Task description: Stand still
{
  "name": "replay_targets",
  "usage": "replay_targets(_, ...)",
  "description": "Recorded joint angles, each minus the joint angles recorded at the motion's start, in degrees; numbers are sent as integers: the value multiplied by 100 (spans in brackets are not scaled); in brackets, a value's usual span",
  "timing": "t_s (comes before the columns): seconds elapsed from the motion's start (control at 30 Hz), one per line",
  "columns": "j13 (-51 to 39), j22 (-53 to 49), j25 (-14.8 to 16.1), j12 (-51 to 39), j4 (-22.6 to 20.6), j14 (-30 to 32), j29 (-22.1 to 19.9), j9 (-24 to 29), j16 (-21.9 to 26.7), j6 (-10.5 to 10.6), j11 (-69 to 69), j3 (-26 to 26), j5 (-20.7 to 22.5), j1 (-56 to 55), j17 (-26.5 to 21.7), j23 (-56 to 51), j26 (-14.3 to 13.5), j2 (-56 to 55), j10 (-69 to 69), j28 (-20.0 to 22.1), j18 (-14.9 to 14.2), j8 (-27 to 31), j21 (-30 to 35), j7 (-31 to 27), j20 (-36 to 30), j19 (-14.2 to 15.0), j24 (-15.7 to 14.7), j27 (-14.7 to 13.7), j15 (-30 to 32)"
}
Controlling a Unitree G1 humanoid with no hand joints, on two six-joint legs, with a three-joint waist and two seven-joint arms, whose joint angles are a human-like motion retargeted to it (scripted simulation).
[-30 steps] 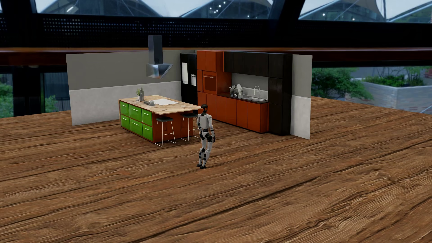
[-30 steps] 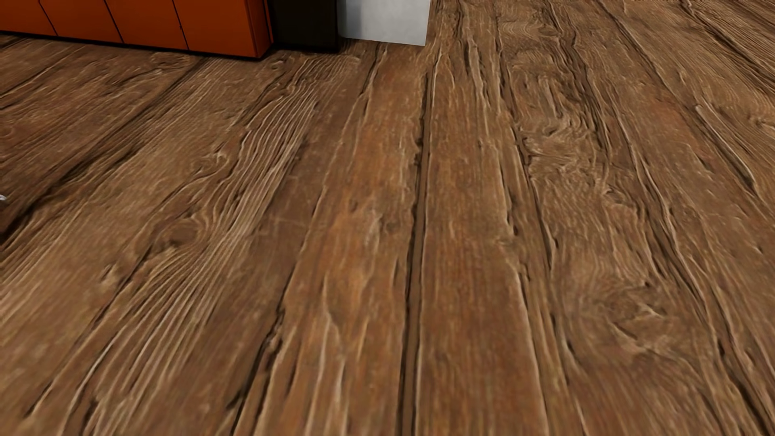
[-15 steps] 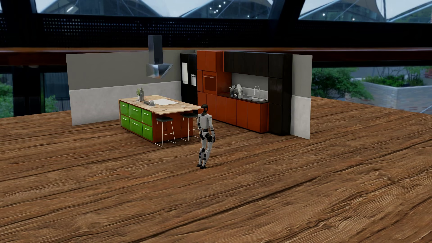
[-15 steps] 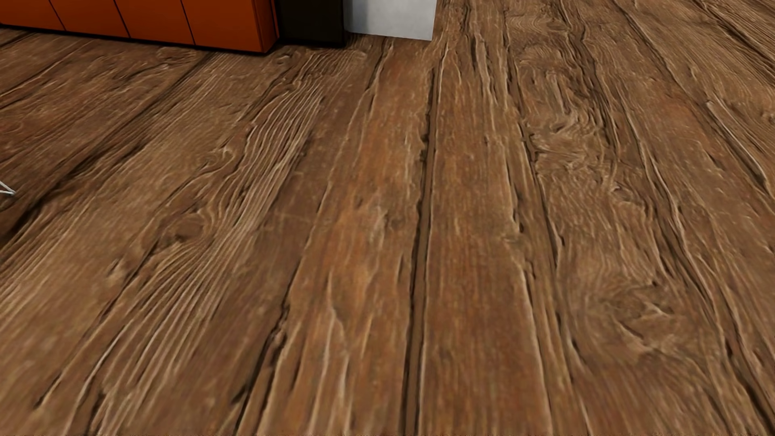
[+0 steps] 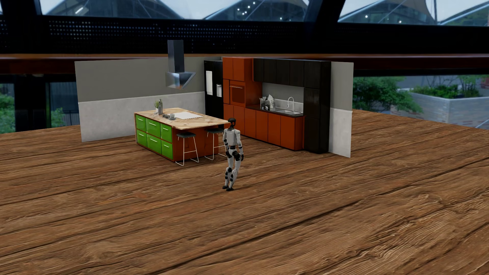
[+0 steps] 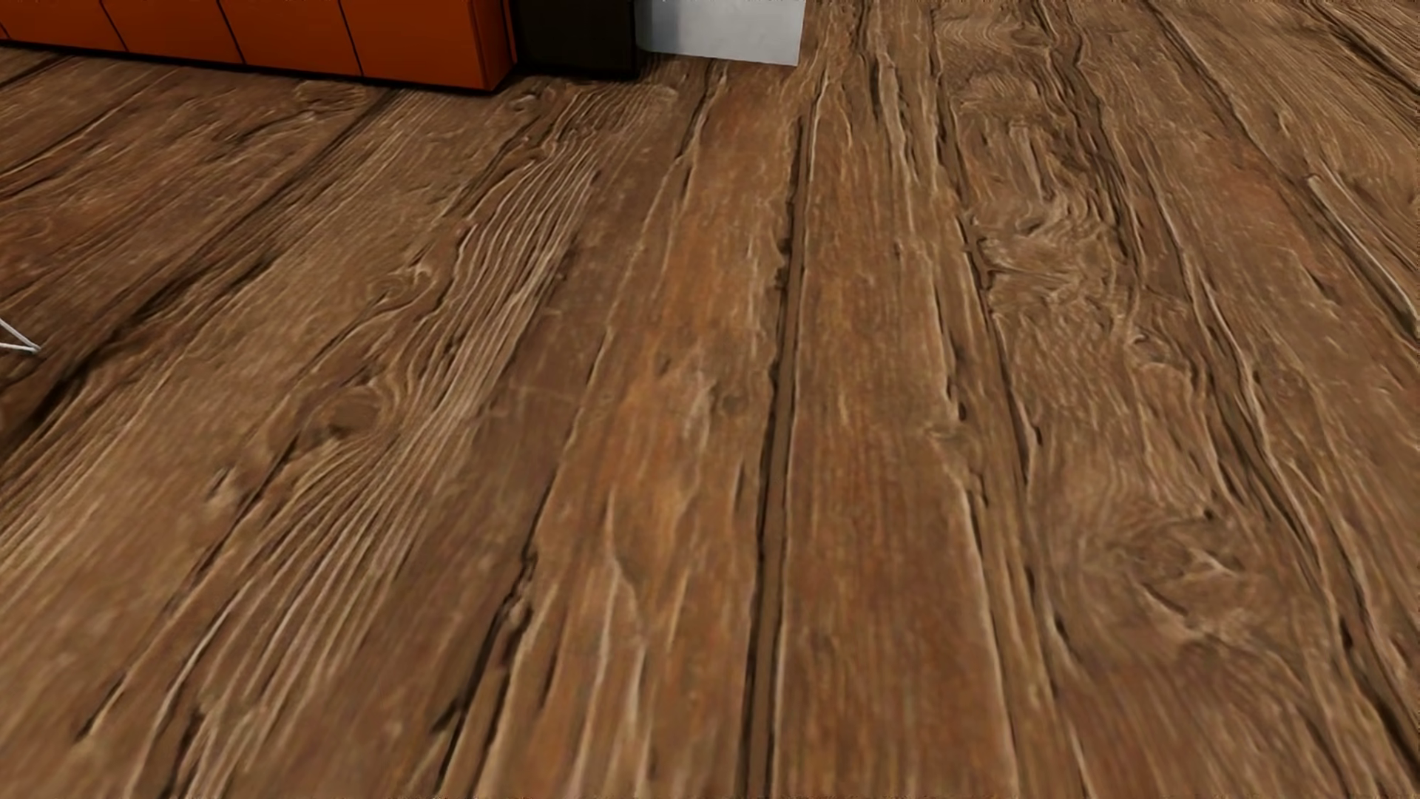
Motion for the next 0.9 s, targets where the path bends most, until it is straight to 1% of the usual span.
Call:
replay_targets(0.27, 9, 34, 0, 24, -2, 11, 0, 9, 6, 30, 33, -14, 6, -16, -11, 12, 0, -33, -1, 0, 0, 0, 5, 0, -9, 0, 0, 0, -9)
replay_targets(0.9, 12, 14, 0, 23, 5, 21, 0, -15, 12, -2, 50, -25, 8, -41, -5, 11, 0, -42, 22, 0, 0, 0, -9, 0, -1, 0, 0, 0, -16)
